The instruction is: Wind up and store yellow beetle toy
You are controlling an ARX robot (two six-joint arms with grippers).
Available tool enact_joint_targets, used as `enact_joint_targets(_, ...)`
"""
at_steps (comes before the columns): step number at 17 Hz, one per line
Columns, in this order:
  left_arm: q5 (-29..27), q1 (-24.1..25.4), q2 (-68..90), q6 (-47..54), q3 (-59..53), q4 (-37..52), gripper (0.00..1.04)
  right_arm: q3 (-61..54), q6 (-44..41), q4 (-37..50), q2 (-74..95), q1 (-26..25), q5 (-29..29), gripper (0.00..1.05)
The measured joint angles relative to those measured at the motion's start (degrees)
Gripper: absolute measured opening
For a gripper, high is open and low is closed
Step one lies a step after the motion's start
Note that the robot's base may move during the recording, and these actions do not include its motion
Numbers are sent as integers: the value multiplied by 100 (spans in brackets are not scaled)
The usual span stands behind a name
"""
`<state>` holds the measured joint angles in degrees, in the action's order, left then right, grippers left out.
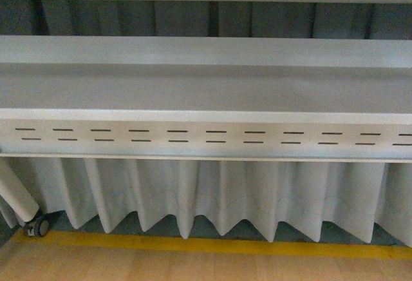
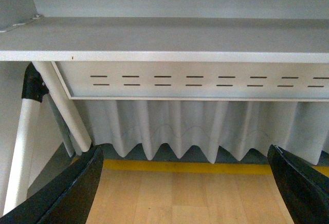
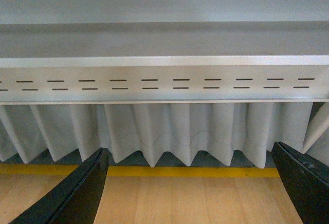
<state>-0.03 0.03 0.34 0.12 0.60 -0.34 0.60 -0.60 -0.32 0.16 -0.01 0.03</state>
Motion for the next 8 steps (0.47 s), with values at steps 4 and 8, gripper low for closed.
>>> enact_joint_targets(4, 0, 0, 0, 0, 0, 0, 98, 0, 0, 2, 0, 0, 0, 98)
enact_joint_targets(8, 0, 0, 0, 0, 0, 0, 98, 0, 0, 2, 0, 0, 0, 98)
